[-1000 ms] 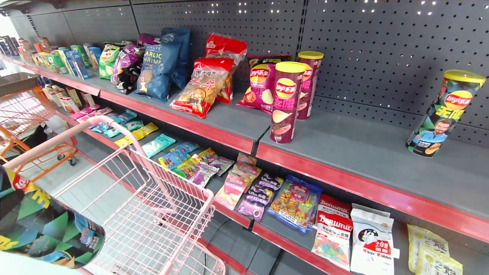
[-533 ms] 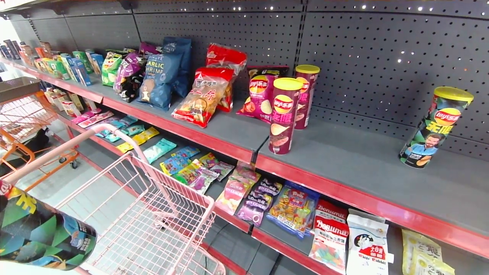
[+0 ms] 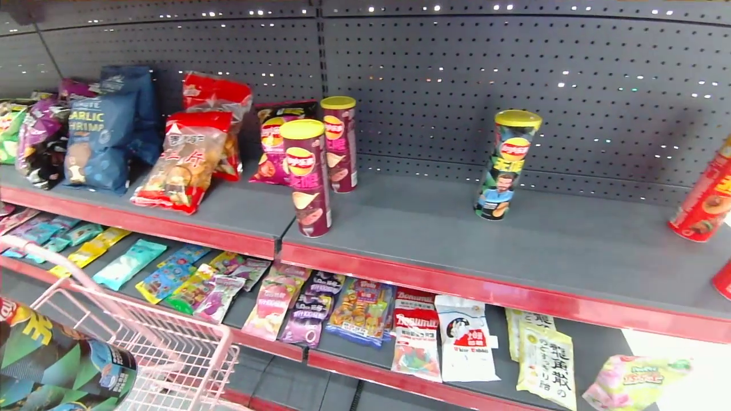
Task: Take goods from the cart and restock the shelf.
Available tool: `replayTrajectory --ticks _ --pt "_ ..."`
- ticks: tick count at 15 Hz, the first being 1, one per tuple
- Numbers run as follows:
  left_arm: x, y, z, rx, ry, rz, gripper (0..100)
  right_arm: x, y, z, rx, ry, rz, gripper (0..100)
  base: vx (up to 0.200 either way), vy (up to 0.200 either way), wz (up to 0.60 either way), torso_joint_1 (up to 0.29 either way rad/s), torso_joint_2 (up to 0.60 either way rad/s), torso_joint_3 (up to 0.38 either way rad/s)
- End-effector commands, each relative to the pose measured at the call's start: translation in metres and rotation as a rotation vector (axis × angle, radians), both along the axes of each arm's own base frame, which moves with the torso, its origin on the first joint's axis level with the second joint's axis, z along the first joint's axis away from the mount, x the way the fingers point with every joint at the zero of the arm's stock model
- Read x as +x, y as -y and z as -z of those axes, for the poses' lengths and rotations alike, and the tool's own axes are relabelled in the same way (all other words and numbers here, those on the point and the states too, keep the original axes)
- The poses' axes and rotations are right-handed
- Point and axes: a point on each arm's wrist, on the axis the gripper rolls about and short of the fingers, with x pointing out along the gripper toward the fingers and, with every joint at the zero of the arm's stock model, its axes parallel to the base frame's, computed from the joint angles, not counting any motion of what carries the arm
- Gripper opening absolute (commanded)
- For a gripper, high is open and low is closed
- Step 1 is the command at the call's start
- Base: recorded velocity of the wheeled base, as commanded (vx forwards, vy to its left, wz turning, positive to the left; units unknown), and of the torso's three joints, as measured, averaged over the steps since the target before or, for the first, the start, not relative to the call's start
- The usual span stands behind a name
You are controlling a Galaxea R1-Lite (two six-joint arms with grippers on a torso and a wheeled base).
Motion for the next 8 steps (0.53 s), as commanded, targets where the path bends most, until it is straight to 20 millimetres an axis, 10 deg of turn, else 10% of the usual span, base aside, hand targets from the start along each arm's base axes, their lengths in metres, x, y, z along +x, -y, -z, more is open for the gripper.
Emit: replayTrajectory --ticks 1,4,8 --pt "0.0007 0.0 -0.0009 0.0 -0.001 -0.001 0 0.0001 0.0 0.0 -0.001 -0.001 0.0 100 0.0 0.0 -0.6 -0.002 0.0 -0.007" --pt "0.0032 -0.0002 -0.0011 0.021 -0.007 -0.013 0 0.0001 0.0 0.0 -0.001 -0.001 0.0 100 0.0 0.0 -0.6 0.004 0.0 0.001" --pt "0.0022 -0.0002 -0.0011 0.052 0.001 -0.012 0 0.0001 0.0 0.0 -0.001 -0.001 -0.002 100 0.0 0.0 0.0 0.0 0.0 0.0"
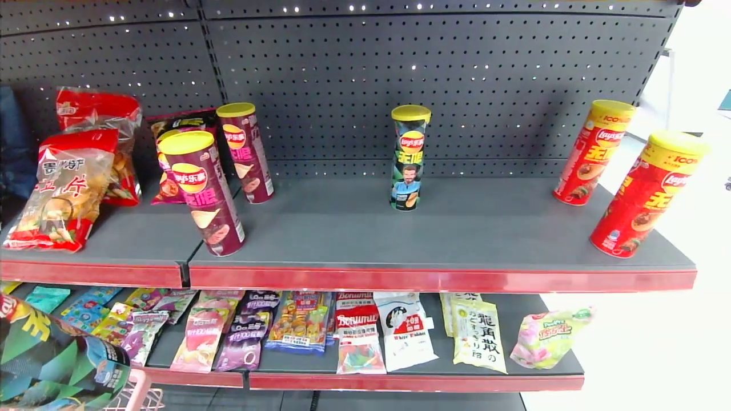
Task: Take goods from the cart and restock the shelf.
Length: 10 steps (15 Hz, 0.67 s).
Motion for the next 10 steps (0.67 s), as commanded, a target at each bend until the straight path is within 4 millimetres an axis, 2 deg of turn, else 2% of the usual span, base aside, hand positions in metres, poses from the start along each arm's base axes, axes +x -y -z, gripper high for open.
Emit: replayTrajectory --ticks 1,6,10 --pt "0.0 0.0 0.0 0.003 -0.002 0.0 0 0.0 0.0 0.0 -0.001 -0.001 0.0 100 0.2 0.0 0.0 0.007 0.0 -0.002" --pt "0.0 0.0 0.002 0.004 -0.002 0.01 0 0.0 0.0 0.0 -0.003 -0.001 -0.003 100 0.2 0.0 0.0 0.005 0.0 0.0" --pt "-0.01 0.002 0.007 -0.011 0.024 0.09 0 0.001 0.0 0.0 -0.008 -0.014 -0.013 100 0.0 0.0 0.0 0.0 0.0 0.0"
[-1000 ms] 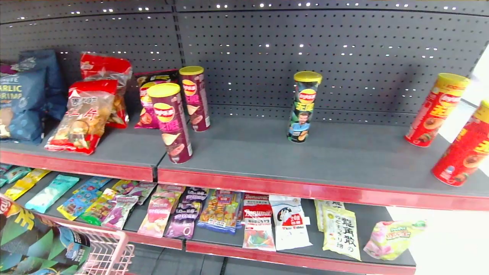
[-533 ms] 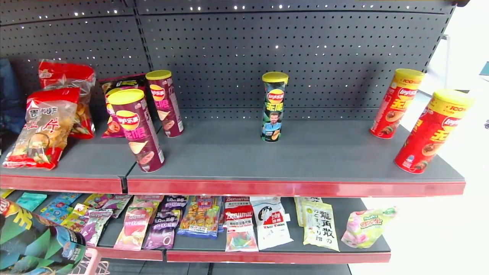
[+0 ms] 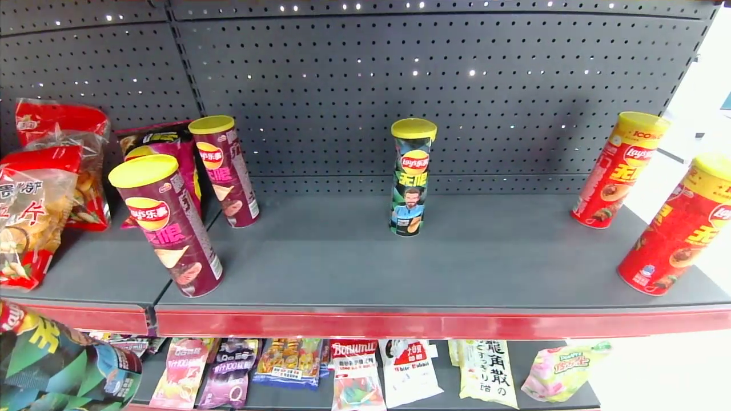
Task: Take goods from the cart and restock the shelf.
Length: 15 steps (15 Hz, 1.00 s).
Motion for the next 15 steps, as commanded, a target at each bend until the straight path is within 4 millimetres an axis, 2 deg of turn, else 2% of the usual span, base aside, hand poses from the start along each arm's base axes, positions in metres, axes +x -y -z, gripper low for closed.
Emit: replayTrajectory --ticks 1,3,4,5,6,7,8,9,11,12,14,15 --pt "-0.009 0.0 0.008 -0.003 0.022 0.023 0 0.001 0.0 0.0 -0.004 -0.013 -0.006 100 0.0 0.0 0.0 0.0 0.0 0.0" --pt "-0.012 0.0 0.01 -0.003 0.006 0.044 0 -0.001 -0.002 -0.008 -0.043 0.012 -0.082 100 0.0 0.0 0.0 0.0 0.0 0.0" --pt "-0.014 0.001 0.01 -0.005 0.006 0.07 0 0.005 -0.003 -0.068 -0.032 0.017 -0.144 100 0.0 0.0 0.0 0.0 0.0 0.0" --pt "-0.015 0.002 0.012 -0.007 0.006 0.118 0 0.021 -0.004 -0.115 0.008 0.01 -0.171 100 0.0 0.0 0.0 0.0 0.0 0.0" --pt "-0.016 0.003 0.013 -0.009 0.002 0.153 0 0.034 -0.006 -0.134 -0.017 -0.013 -0.289 100 0.0 0.0 0.0 0.0 0.0 0.0" --pt "-0.015 0.003 0.01 -0.009 0.004 0.153 0 0.05 -0.008 -0.139 -0.063 -0.062 -0.356 100 0.0 0.0 0.0 0.0 0.0 0.0" --pt "-0.014 0.003 0.007 -0.01 0.004 0.145 0 0.074 -0.012 -0.152 -0.084 -0.109 -0.393 100 0.0 0.0 0.0 0.0 0.0 0.0" --pt "-0.014 0.002 0.005 -0.012 0.01 0.131 0 0.095 -0.016 -0.167 -0.085 -0.133 -0.414 100 0.0 0.0 0.0 0.0 0.0 0.0" --pt "-0.014 0.002 0.0 -0.011 0.021 0.096 0 0.15 -0.033 -0.204 -0.089 -0.157 -0.482 100 0.0 0.0 0.0 0.0 0.0 0.0" --pt "-0.015 0.001 0.0 -0.01 0.026 0.082 0 0.167 -0.045 -0.212 -0.094 -0.164 -0.527 100 0.0 0.0 0.0 0.0 0.0 0.0" --pt "-0.015 0.001 0.0 -0.01 0.028 0.064 0 0.185 -0.061 -0.214 -0.104 -0.189 -0.559 100 0.0 0.0 0.0 0.0 0.0 0.0" --pt "-0.014 0.001 0.0 -0.008 0.027 0.052 0 0.193 -0.076 -0.211 -0.115 -0.217 -0.608 100 0.0 0.0 0.0 0.0 0.0 0.0"
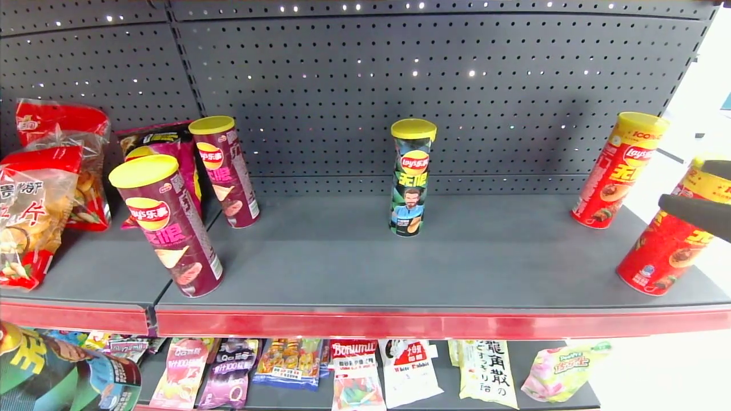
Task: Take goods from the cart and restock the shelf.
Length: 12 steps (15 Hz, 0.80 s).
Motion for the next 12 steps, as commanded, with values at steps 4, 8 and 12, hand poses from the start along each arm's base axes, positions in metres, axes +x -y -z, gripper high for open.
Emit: replayTrajectory --ticks 4,8,12 --pt "0.001 0.0 -0.001 0.004 0.001 -0.005 0 0.111 -0.07 0.032 -0.023 -0.063 -0.134 100 0.0 0.0 0.0 0.0 0.0 0.0" --pt "0.002 -0.001 -0.002 0.006 -0.003 -0.041 0 0.137 -0.096 0.047 -0.003 -0.068 -0.178 100 0.0 0.0 0.0 0.0 0.0 0.0" --pt "0.002 -0.001 -0.002 0.006 -0.003 -0.056 0 0.159 -0.117 0.059 -0.017 -0.099 -0.198 100 0.0 0.0 0.0 0.0 0.0 0.0"
